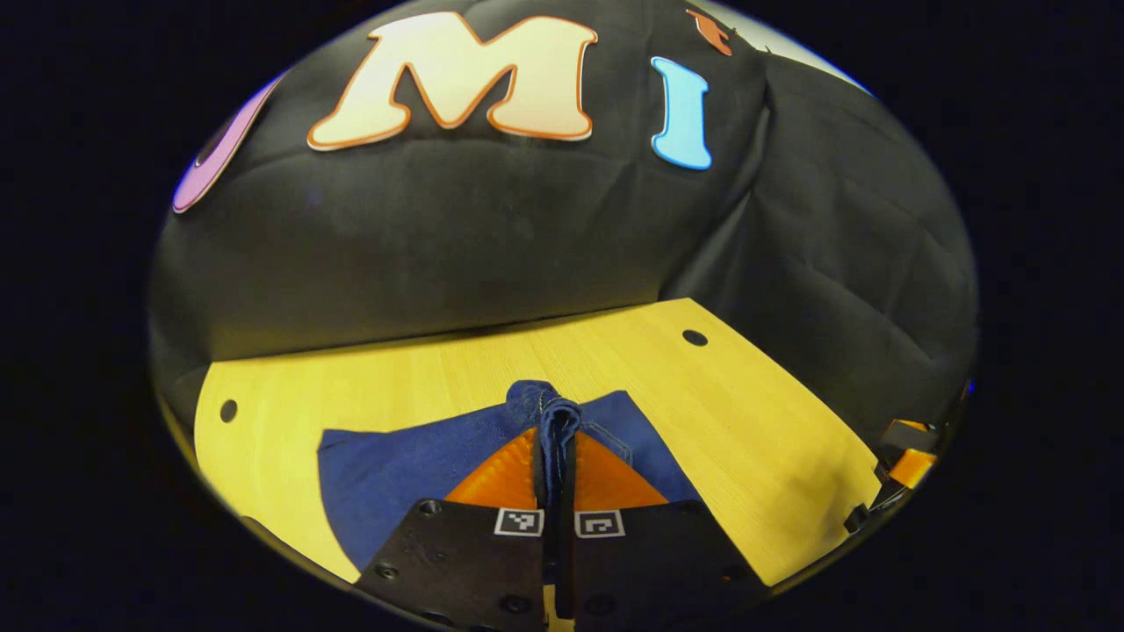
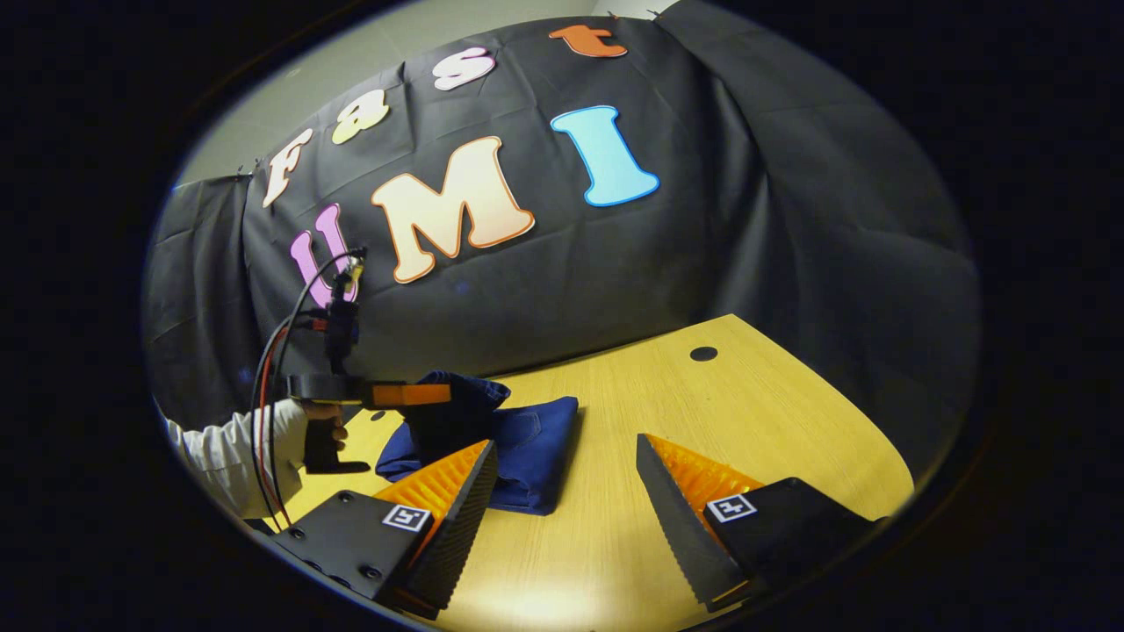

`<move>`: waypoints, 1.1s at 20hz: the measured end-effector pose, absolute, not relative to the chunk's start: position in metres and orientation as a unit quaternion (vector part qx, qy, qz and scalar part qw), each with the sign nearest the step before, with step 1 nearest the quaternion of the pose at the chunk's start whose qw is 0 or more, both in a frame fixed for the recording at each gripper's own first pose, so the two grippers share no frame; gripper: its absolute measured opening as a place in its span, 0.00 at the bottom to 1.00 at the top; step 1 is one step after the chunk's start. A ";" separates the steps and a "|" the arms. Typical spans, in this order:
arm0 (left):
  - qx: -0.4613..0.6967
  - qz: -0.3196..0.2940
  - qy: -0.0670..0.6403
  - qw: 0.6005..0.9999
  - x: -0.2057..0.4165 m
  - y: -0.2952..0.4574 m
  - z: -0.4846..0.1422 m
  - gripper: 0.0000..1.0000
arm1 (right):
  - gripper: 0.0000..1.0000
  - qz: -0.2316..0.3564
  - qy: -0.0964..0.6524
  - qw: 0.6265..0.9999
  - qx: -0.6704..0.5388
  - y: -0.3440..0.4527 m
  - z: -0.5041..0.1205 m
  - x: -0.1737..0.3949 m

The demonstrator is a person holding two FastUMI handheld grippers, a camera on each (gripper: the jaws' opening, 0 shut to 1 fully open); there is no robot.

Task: Grasp the waist and the cuffs of the jeans and fold them to make the two legs overlap; first hold the waist and fold one-third of the jeans toward the cuffs, then hold the cuffs and fold the remaining one-third in the same direction to finish folding.

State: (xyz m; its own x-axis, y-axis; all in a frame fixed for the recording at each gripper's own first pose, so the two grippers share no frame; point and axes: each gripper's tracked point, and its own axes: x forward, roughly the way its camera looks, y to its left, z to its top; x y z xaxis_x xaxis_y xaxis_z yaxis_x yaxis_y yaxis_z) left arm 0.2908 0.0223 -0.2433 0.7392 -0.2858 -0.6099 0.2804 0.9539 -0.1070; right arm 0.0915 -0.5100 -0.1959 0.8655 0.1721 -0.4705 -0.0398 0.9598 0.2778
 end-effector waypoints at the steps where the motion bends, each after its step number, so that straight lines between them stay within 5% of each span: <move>1: -0.006 -0.148 0.328 0.933 0.292 0.020 -0.250 0.00 | 0.98 0.055 0.252 0.957 0.133 -0.511 -0.195 0.093; 3: -0.020 -0.136 0.335 0.932 0.286 0.015 -0.257 0.03 | 0.98 0.062 0.249 0.957 0.138 -0.511 -0.194 0.097; 6: -0.024 -0.114 0.301 0.947 0.279 0.013 -0.240 0.95 | 0.98 0.079 0.245 0.957 0.134 -0.502 -0.189 0.101; 12: 0.024 -0.065 0.140 0.988 0.202 0.052 -0.115 0.95 | 0.98 0.094 0.143 0.981 0.092 -0.464 -0.110 0.100; 22: 0.038 0.004 0.056 0.998 0.030 0.142 -0.018 0.93 | 0.97 0.090 0.027 0.994 0.053 -0.390 -0.005 0.019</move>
